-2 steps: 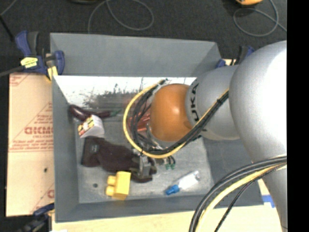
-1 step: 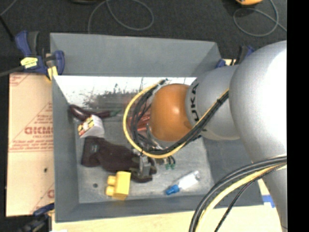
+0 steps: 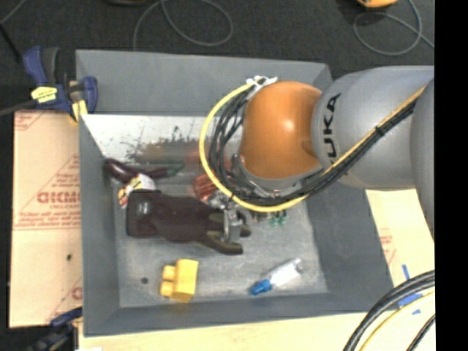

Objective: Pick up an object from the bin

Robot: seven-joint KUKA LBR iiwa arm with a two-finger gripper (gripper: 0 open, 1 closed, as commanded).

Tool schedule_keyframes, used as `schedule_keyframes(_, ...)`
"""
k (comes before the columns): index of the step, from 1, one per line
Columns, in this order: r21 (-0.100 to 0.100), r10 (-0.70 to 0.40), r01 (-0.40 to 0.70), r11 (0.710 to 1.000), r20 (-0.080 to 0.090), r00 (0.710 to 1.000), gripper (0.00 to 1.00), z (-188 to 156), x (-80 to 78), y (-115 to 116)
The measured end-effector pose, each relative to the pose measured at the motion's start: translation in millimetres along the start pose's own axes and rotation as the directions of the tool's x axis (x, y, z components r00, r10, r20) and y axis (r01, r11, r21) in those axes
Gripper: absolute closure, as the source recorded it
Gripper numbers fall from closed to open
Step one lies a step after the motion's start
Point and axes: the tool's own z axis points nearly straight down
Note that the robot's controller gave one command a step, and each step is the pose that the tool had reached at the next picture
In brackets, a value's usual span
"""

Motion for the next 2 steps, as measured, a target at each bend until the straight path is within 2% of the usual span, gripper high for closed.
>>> schedule_keyframes(1,0.0,0.0,0.0,1.0,0.0,1.0,1.0,0,0.0,0)
schedule_keyframes(2,0.003,-0.003,0.003,1.0,0.013,1.0,1.0,-192,-7.2,0)
